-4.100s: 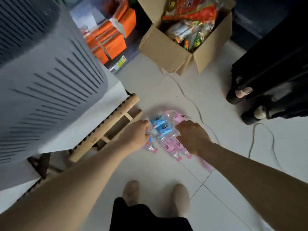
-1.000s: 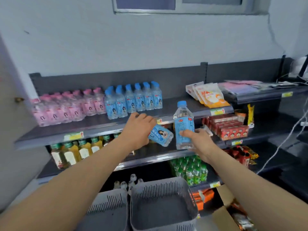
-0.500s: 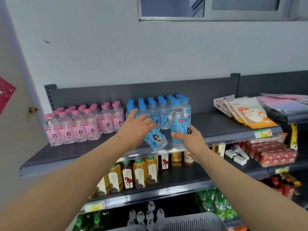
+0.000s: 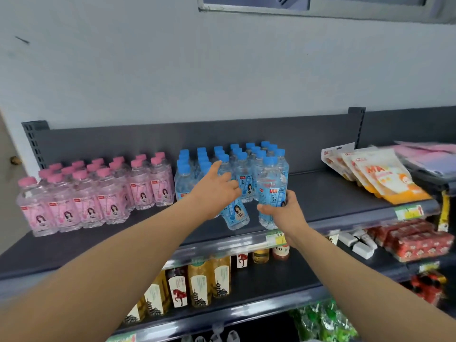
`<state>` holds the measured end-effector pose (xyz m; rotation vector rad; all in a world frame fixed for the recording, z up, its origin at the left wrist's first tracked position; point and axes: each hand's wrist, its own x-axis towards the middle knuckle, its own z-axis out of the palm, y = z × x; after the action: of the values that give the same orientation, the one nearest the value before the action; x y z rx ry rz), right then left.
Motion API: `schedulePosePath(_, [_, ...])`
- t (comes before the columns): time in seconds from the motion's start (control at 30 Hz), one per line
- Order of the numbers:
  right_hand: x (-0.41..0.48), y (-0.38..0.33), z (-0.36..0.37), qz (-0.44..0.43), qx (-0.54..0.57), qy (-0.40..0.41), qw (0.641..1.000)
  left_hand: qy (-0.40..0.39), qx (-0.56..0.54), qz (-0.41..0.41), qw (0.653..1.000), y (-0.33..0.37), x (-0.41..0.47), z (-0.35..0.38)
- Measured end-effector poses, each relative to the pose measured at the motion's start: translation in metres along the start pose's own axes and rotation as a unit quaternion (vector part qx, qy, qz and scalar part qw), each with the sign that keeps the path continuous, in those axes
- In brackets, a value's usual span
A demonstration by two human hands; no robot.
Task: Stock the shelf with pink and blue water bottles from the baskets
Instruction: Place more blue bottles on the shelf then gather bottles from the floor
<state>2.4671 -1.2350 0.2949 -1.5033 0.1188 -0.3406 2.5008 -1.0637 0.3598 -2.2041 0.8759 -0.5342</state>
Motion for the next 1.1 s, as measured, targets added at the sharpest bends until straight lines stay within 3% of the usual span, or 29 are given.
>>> schedulePosePath(0.33, [0.053,0.023,-0.006,0.005,-0.015,-0.038,0.999,-0.018,0.019,0.029,0.999,0.008,0.043,0.022])
schedulePosePath(0.47, [0.067,0.027,-0.004,0.007,-0.072,-0.071,0.995,-0.016,0.005,0.02,1.0,0.004,0.044,0.026])
schedulePosePath(0.7, [0.076,0.015,-0.024,0.057,-0.247,-0.19,0.949,0.03,-0.116,-0.104,0.987,-0.012,0.04,0.017])
schedulePosePath(0.93, [0.081,0.019,-0.029,0.036,-0.278,-0.178,0.943,0.0,-0.351,-0.194,0.916,-0.016,0.044,0.018])
schedulePosePath(1.03, [0.085,0.025,-0.023,0.034,-0.279,-0.166,0.945,0.011,-0.378,-0.211,0.901,-0.015,0.049,0.021])
schedulePosePath(1.1, [0.09,0.03,-0.019,0.025,-0.279,-0.156,0.947,0.011,-0.353,-0.218,0.91,-0.017,0.053,0.024])
